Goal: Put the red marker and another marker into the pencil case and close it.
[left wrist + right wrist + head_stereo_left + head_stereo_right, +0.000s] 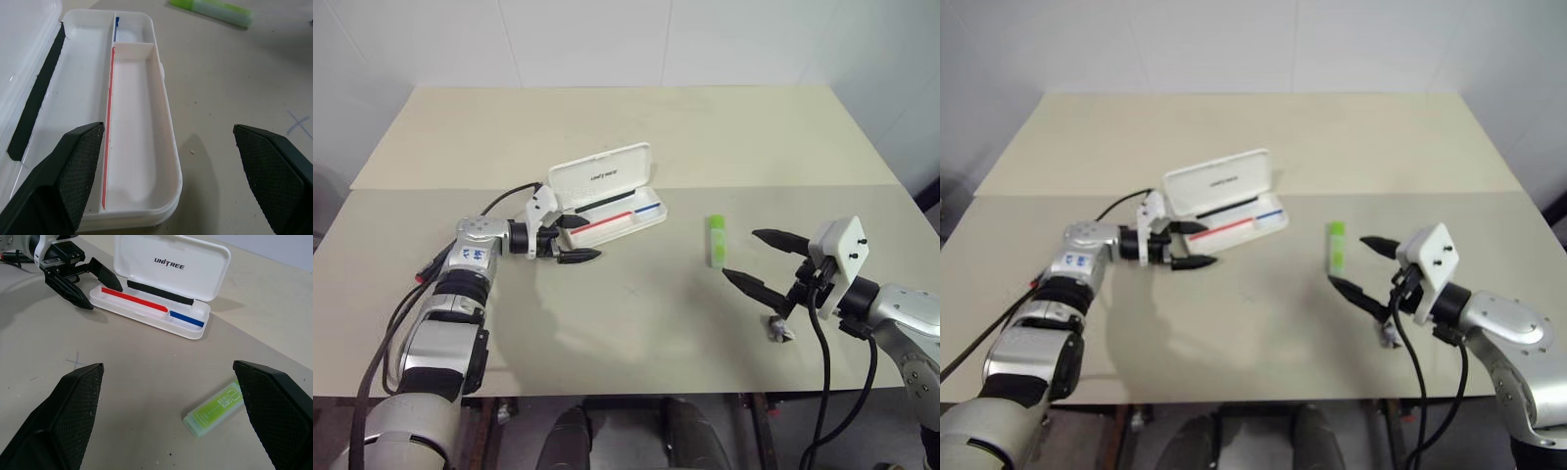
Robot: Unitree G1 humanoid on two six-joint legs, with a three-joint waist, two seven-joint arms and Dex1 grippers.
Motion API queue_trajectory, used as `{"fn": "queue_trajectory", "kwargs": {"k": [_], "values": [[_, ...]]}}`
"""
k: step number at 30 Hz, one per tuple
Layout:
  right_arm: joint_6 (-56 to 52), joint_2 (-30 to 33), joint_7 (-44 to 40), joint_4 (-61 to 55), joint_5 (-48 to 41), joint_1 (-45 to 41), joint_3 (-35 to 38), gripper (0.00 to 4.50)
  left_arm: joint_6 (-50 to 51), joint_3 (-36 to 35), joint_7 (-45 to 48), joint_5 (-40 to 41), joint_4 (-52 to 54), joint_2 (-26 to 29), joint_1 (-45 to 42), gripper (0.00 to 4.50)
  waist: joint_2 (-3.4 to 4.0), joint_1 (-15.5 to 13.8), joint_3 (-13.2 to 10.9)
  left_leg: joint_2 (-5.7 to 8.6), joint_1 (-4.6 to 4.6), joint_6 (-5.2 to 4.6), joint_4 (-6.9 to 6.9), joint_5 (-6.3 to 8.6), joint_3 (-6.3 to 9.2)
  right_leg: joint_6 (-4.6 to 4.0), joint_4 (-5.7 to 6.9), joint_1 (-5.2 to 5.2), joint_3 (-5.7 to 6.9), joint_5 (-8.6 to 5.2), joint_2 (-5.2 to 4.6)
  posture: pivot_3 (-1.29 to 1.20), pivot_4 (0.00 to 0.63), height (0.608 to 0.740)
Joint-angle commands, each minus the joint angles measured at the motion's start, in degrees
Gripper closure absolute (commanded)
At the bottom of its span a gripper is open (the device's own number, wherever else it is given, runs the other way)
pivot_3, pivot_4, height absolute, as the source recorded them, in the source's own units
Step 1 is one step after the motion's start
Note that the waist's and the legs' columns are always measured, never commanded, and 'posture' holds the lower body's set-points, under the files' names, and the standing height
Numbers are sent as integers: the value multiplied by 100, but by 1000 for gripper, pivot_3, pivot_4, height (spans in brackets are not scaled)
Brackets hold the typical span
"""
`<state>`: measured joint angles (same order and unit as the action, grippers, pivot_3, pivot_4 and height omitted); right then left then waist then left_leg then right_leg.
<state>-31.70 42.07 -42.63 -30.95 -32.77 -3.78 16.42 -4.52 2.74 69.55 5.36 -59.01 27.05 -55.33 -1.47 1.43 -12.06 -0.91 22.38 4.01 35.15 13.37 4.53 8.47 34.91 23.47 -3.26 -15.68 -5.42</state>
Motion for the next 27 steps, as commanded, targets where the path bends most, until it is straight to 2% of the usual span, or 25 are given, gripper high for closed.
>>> {"fn": "queue_trajectory", "kwargs": {"k": [1, 15, 20, 27], "values": [[36, 44, 35, -158, -87, 36, 159, 16, 57, 171, 58, -237, -73, -17, -126, 0, 0, 0, 0, 0, 0, 0, 0, 0, 0, 0, 0, 0, 0, 0, 0, 0, 150, 740], [93, 65, 41, -5, -9, -78, 112, 16, -182, 387, 599, -409, 283, -16, -157, 0, -1, 0, 0, 0, 1, -2, 0, 3, -1, 0, -2, 0, 0, 0, 0, 0, 150, 740], [98, 83, 16, 32, -3, -104, 104, 16, -279, 301, 251, -392, 346, -27, -247, 0, -3, -1, -1, 0, 2, -2, 0, 3, -1, 0, -3, 0, 0, 0, 0, 0, 150, 740], [98, 107, 0, 98, 18, -158, 51, 16, -217, 323, 349, -308, 740, 75, -153, 0, -3, 10, -2, 0, 2, -2, 0, 3, -1, 1, -2, 1, -1, 1, 0, 0, 150, 740]]}}
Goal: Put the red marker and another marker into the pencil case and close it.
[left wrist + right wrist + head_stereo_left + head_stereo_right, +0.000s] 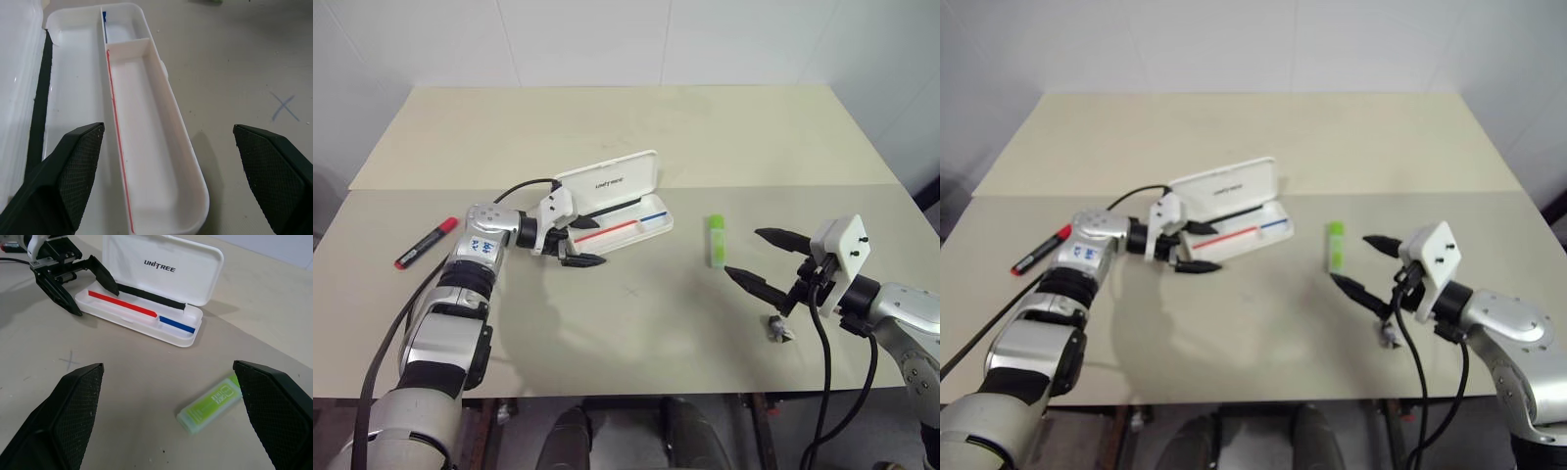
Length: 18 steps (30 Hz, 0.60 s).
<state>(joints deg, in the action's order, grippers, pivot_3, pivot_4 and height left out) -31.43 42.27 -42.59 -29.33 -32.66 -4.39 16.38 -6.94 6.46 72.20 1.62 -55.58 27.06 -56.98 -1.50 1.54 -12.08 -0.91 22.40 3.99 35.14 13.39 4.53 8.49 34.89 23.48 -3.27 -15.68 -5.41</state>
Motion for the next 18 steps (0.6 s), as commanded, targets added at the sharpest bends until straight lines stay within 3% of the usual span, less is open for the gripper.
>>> {"fn": "queue_trajectory", "kwargs": {"k": [1, 8, 18], "values": [[80, 92, -11, -43, 16, -108, 44, 16, 74, -34, 131, 86, 515, 68, 51, 0, 0, -4, 0, 0, 0, 0, 0, 0, 0, 0, 0, 0, 0, 0, 0, 0, 150, 740], [103, 102, -45, 49, 65, -206, -11, 16, 550, 89, 274, 119, 1346, 55, 424, 0, 0, -4, 0, 0, 0, 0, 0, 0, -1, 0, 1, 0, -2, 0, 0, 0, 150, 740], [109, 68, -24, 46, 126, -198, -37, 16, 694, 235, 66, -36, 1311, 31, 608, 0, 0, -4, 0, 0, -1, 0, 1, 0, -1, 0, 2, -1, -3, 0, 0, 0, 150, 740]]}}
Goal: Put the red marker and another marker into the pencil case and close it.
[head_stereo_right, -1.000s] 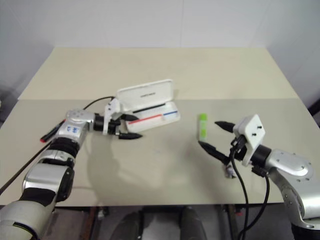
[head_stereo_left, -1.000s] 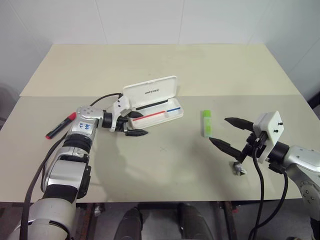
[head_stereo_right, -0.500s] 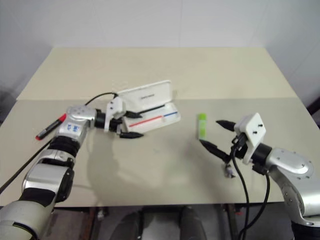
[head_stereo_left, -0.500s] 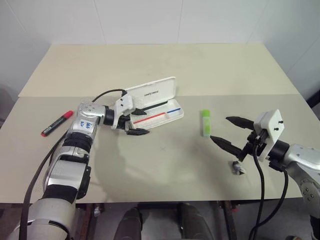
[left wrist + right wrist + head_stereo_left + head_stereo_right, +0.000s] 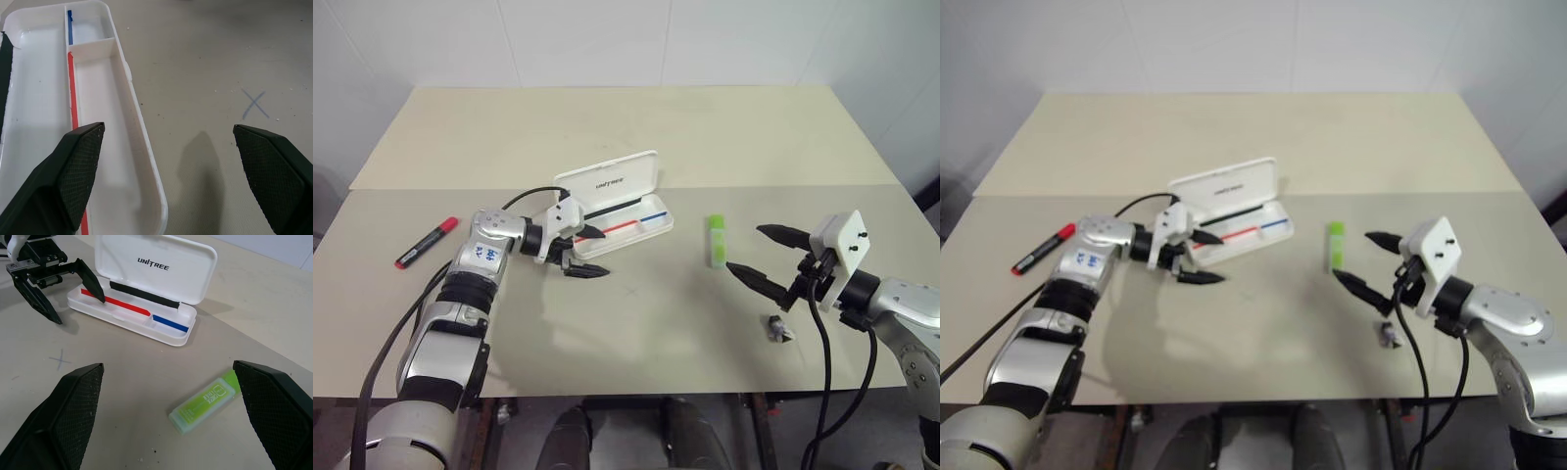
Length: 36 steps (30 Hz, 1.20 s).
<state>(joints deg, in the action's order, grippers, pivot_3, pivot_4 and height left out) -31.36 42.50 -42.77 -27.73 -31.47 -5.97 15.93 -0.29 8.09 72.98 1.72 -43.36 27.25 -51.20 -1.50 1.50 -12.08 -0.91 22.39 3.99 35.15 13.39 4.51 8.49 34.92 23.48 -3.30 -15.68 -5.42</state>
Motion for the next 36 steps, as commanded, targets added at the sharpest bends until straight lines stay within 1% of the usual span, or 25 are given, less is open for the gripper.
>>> {"fn": "queue_trajectory", "kwargs": {"k": [1, 7, 12, 17, 19, 21, 22, 24, 27, 28, 29, 30, 33, 36], "values": [[100, 41, -1, -117, 8, -40, 9, 16, 32, 94, -2, -50, 65, -5, 33, 0, 0, -1, 0, 0, 0, 0, 0, 0, 0, 0, 0, 0, 0, 0, 0, 0, 150, 740], [102, 35, 9, -143, -2, -22, 41, 16, 294, 270, 7, -103, -17, -67, 22, 0, 0, 1, 0, 0, -2, 0, 0, 0, 0, 0, 0, -1, 0, 0, 0, 0, 150, 740], [131, 28, -77, -205, -147, 112, 221, 16, 445, 390, -254, -280, -241, -99, -101, 0, -1, -4, 1, 0, -6, -1, 2, -1, 0, 0, 1, -5, -1, 0, 0, 0, 150, 740], [290, 137, -417, -223, -245, 448, 348, 16, 411, 438, -472, -376, -488, -149, -215, 0, -3, -4, 1, 0, -14, -8, 7, -6, -2, -6, -1, -16, -2, 3, 0, 0, 150, 740], [377, 200, -513, -171, -172, 579, 370, 16, 429, 463, -515, -397, -536, -157, -237, 0, -3, -2, 1, 0, -16, -17, 7, -13, -3, -25, -11, -22, -2, 7, 0, 0, 150, 740], [413, 231, -498, -119, -150, 593, 416, 16, 405, 527, -569, -479, -616, -146, -255, 0, -2, 3, 2, 0, -21, -29, 7, -20, -7, -76, -40, -36, -1, 5, 0, 0, 150, 740], [416, 241, -486, -103, -147, 587, 435, 1, 404, 554, -628, -525, -652, -144, -267, 183, -2, 13, 2, 0, -28, -38, 8, -26, -9, -90, -62, -52, -1, 15, 0, 0, 150, 740], [428, 263, -504, -101, -142, 598, 440, 0, 417, 576, -719, -576, -707, -142, -289, 597, -5, 40, 3, -3, -39, -49, 8, -33, -16, -89, -116, -85, 0, 55, 0, 0, 150, 740], [461, 299, -553, -108, -140, 655, 443, 0, 383, 552, -822, -596, -775, -164, -334, 1537, -6, 64, 4, -6, -34, -52, 8, -35, -27, -63, -185, -104, -1, 94, 0, 0, 150, 740], [473, 304, -565, -108, -140, 672, 445, 0, 357, 544, -863, -602, -802, -170, -352, 1850, -8, 65, 5, -7, -29, -53, 8, -35, -31, -70, -199, -105, -3, 107, -1, 0, 150, 740], [487, 323, -595, -114, -131, 703, 438, 0, 334, 537, -886, -603, -849, -167, -379, 2107, -9, 63, 6, -7, -27, -53, 8, -36, -35, -73, -202, -105, -5, 110, -2, 0, 150, 740], [499, 337, -617, -116, -124, 723, 434, 0, 316, 537, -897, -604, -886, -165, -398, 2508, -9, 59, 6, -7, -24, -53, 7, -35, -37, -70, -203, -103, -8, 107, -3, 0, 150, 740], [538, 383, -684, -105, -102, 766, 414, 0, 250, 519, -959, -605, -1001, -145, -464, 3490, -8, 26, 6, -7, -21, -47, 0, -30, -38, -63, -191, -91, -9, 89, -2, 0, 150, 740], [554, 401, -710, -86, -81, 755, 390, 0, 71, 451, -1009, -578, -1101, -135, -519, 4376, -9, -6, 6, -6, -26, -43, 0, -25, -36, -38, -149, -83, -9, 78, -2, 0, 150, 740]]}}
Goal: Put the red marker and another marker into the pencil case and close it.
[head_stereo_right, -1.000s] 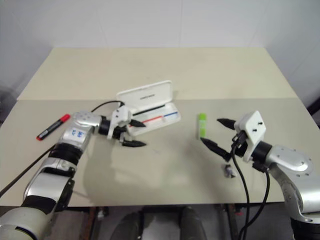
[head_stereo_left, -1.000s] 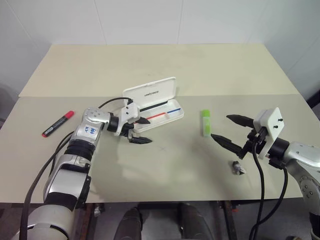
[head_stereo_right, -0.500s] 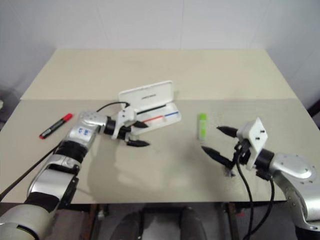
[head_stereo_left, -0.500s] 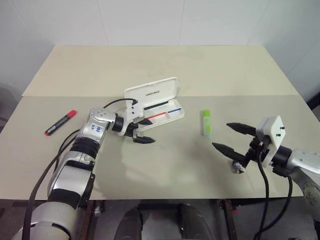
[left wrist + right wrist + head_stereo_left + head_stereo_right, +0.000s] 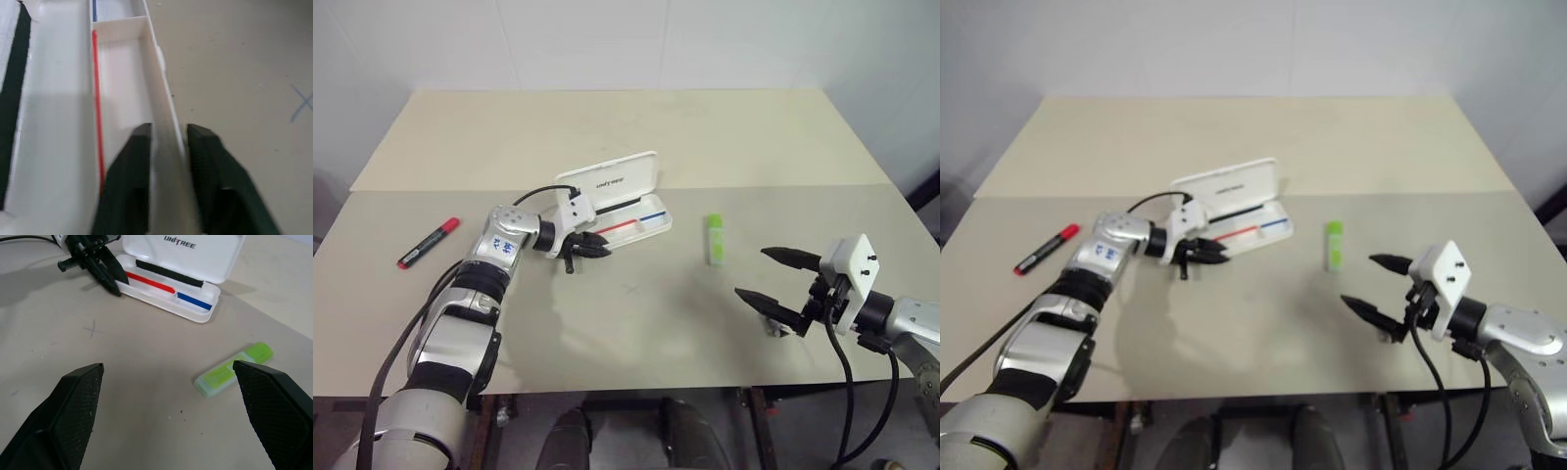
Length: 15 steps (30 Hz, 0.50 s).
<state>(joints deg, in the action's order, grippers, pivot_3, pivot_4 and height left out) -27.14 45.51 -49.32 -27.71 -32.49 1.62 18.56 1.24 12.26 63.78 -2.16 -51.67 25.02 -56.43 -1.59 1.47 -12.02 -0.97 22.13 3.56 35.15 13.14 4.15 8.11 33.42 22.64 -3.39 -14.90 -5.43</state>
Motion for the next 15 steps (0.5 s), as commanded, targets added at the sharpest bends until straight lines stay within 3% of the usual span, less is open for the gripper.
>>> {"fn": "queue_trajectory", "kwargs": {"k": [1, 8, 15], "values": [[137, 96, -55, -81, 18, -9, 129, 0, -147, 19, -103, -189, -292, 97, -11, 4475, 0, -3, 0, 0, -1, 0, 0, 0, 0, -1, 3, 2, 1, -1, 1, 0, 150, 740], [136, -76, -28, -80, -271, 8, 324, 0, -307, 15, -41, -209, 145, 256, 143, 4475, -1, 16, -1, 0, 2, 1, 7, -1, -4, -24, -4, 2, -3, -6, -1, 0, 150, 740], [504, -393, -372, -98, -726, 305, 635, 0, 148, 21, 38, -89, 1900, 441, 882, 4475, 0, 5, -1, -1, 4, 11, -2, 8, -3, 11, 5, 6, -4, -5, -1, 0, 150, 740]]}}
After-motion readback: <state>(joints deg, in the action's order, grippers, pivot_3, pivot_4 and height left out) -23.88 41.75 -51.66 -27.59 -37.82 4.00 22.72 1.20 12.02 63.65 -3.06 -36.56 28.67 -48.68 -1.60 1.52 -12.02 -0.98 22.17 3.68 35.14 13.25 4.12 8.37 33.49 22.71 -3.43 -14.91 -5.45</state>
